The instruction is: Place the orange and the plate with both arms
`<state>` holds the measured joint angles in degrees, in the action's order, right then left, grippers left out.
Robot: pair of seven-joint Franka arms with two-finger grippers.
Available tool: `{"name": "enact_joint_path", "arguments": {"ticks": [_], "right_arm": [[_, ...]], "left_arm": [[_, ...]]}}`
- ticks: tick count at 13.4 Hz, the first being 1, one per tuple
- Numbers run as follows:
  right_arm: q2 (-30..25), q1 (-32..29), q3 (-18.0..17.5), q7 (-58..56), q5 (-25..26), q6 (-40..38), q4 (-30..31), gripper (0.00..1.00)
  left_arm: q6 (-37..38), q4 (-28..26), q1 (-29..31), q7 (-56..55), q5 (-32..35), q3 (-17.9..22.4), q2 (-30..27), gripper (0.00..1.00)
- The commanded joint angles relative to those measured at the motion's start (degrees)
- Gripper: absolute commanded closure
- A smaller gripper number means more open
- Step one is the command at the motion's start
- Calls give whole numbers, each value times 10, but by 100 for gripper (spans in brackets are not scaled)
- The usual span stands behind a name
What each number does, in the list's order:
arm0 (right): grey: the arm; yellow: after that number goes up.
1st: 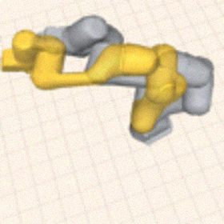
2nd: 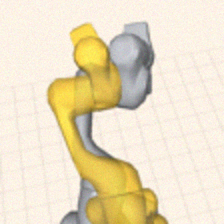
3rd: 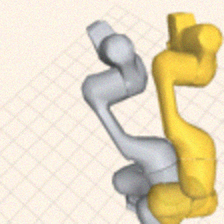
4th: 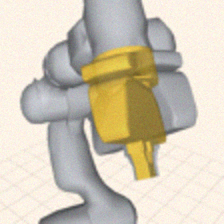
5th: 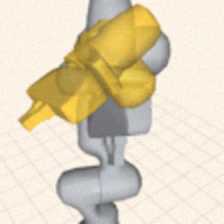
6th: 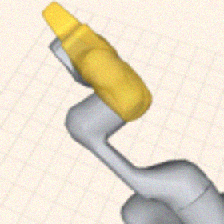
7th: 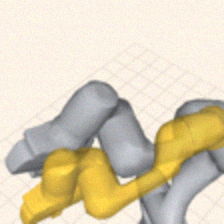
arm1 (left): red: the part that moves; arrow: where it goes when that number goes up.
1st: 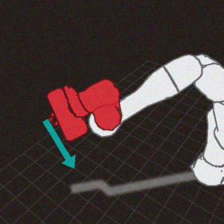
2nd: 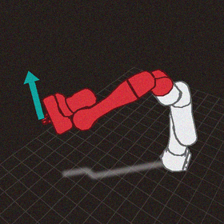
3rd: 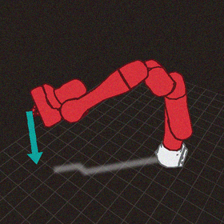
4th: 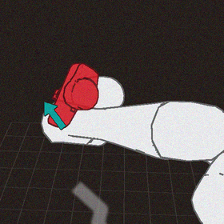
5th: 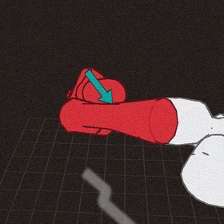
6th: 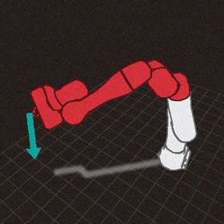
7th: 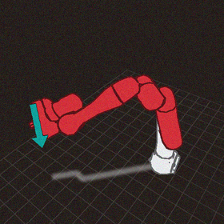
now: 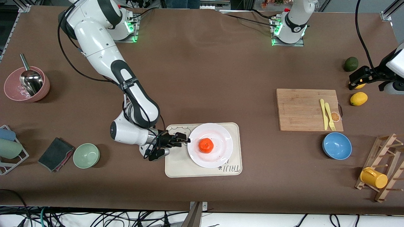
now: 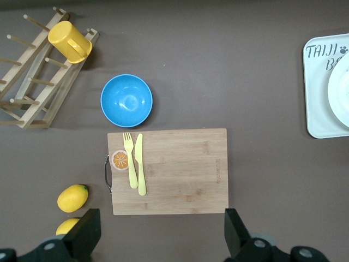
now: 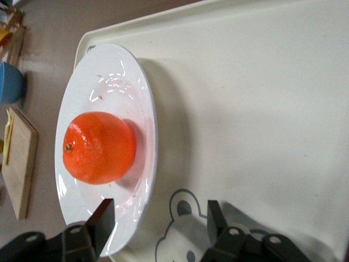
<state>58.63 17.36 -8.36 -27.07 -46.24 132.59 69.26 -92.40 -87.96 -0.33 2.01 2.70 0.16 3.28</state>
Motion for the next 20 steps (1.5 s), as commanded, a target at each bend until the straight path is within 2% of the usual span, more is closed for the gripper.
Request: {"name": "enact_joint_path", "arguments": {"ticks": [1,3,7,9,11,13,15,17,19,20], "right_arm": [[-54,-9,25,35,101,-95,4,0],[-98,-6,51,75,203,-182,4,0],[-179,-8,61,151,424,-334,4,0],[-235,-8,69,191,505,-418,4,0],[-288,-8,72,196,569,-461,2,0],[-340,-10,106,191,567,-496,2,0],[-399,-28,115,191,533,-528,17,0],[-483,-79,113,191,483,-522,107,0],[-581,-121,107,198,462,-433,269,0],[-609,-136,107,200,461,-382,330,0]], "left_arm": [[-2,7,0,11,-9,2,2,0],[-2,7,0,11,-9,1,1,0],[-2,7,-1,10,-9,-1,1,0],[-2,7,-1,10,-9,-1,1,0],[-2,7,-1,10,-9,-1,1,0],[-2,7,-1,10,-9,0,1,0],[-2,7,0,10,-9,-1,1,0],[-2,7,-1,10,-9,-1,1,0],[-2,7,-1,11,-9,0,1,0],[-2,7,0,10,-9,0,1,0]]}}
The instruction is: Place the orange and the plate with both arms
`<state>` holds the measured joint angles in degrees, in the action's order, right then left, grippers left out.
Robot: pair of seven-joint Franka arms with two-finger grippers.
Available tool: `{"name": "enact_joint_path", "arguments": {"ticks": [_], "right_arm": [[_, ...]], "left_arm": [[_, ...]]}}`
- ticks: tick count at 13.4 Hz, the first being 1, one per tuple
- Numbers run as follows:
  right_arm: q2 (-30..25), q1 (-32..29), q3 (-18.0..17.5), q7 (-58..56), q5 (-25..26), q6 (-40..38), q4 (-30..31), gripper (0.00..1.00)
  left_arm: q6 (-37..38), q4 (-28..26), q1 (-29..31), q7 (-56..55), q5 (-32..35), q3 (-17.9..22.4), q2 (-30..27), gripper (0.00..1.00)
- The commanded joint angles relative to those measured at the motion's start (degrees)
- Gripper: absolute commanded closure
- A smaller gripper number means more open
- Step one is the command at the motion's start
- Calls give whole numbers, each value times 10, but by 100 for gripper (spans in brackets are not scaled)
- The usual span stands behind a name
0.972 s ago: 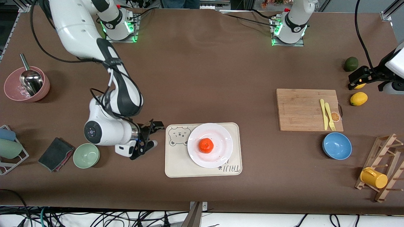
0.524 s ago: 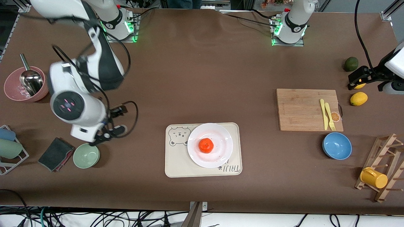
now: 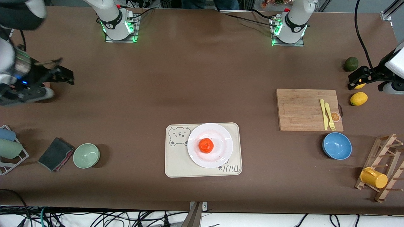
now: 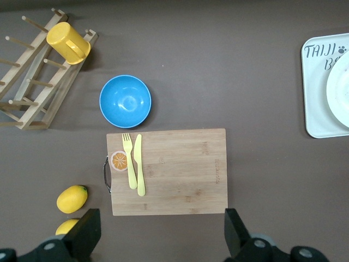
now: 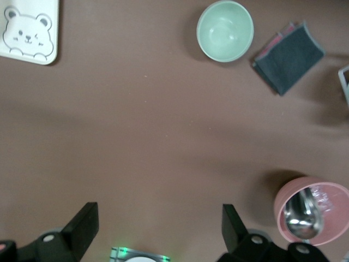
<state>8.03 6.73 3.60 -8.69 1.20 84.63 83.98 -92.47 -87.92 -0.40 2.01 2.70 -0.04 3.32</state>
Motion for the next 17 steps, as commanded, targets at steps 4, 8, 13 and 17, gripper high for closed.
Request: {"name": "enact_joint_path", "arguments": {"ticks": [4,8,13,17], "right_arm": [[-101,-56,-13,15,-11,143,186,0],[-100,-63,-11,14,-14,133,159,0],[-70,-58,-12,13,-14,99,113,0],[-60,-58,-11,13,-15,71,93,0]], "left_arm": [[-2,6,0,10,-9,2,1,0],[-3,6,0,10,-7,2,2,0],[-3,6,0,11,-6,2,2,0],[-3,6,-1,11,-6,2,2,0]]}}
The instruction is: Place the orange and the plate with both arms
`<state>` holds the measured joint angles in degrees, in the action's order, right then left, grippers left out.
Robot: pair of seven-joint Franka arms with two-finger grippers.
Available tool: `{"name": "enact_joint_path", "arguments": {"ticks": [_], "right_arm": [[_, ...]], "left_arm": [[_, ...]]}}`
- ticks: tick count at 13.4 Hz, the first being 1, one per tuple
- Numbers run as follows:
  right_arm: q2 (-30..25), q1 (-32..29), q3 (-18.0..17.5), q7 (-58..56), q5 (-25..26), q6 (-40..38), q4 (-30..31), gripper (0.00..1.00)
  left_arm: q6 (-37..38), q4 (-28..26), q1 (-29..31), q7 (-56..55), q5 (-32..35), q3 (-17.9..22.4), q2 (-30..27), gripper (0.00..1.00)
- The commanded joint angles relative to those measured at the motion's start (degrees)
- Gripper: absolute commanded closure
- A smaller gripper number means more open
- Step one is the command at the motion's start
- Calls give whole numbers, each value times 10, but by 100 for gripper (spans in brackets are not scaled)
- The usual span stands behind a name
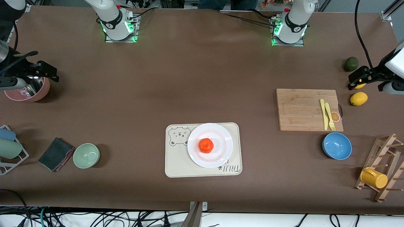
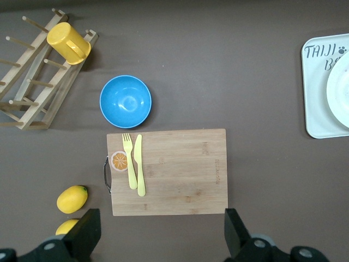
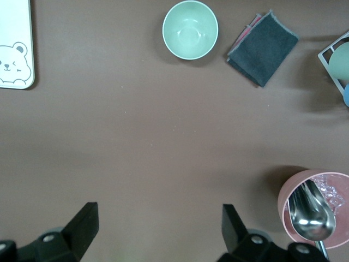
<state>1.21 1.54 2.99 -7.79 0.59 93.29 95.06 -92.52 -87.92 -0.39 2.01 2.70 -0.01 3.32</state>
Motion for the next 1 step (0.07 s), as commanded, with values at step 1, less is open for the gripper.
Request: {"name": "enact_joint_path", "arguments": {"ticks": [1], "right_arm": [[7,-7,-5,3,-9,-11,-16,0]], "left_arm": [[-3,6,-1,11,-7,2,2,0]]}}
